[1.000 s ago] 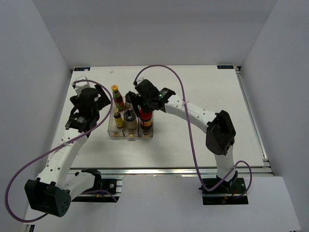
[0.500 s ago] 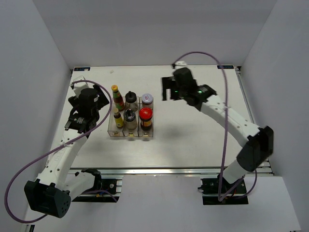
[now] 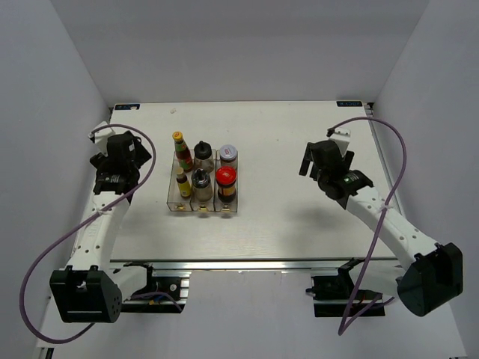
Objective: Organize the condiment bottles
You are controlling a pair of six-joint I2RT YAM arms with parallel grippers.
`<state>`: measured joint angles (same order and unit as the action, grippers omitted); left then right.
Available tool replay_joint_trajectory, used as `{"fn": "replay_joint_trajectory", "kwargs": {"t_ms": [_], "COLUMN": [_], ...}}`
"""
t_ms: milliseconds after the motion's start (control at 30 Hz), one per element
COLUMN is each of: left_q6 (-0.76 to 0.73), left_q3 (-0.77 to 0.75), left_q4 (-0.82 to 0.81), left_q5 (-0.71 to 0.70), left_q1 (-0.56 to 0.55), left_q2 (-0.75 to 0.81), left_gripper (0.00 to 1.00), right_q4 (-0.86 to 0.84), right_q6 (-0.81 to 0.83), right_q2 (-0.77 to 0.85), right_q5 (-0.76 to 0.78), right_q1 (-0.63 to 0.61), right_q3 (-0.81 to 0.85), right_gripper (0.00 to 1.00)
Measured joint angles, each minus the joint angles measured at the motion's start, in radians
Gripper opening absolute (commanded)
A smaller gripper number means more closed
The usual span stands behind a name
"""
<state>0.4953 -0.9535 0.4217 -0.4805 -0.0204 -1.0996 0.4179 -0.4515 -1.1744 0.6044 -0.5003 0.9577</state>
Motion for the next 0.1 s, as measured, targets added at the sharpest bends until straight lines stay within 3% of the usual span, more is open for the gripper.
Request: {"fn": "replay_joint_trajectory", "kwargs": {"t_ms": [100], "left_q6": [0.013], "left_q3": [0.000], "left_q4": [0.000], "left_q5": [0.008], "left_q1": [0.013], "left_q2": [-0.006], "left_gripper": [0.98], "right_q4": [-0.014], "right_q6": [-0.015], "right_q2": [0.001], "right_q5": [0.018], "right_q1": [0.001], "right_q3": [-0.026], "right_gripper": [0.89]}}
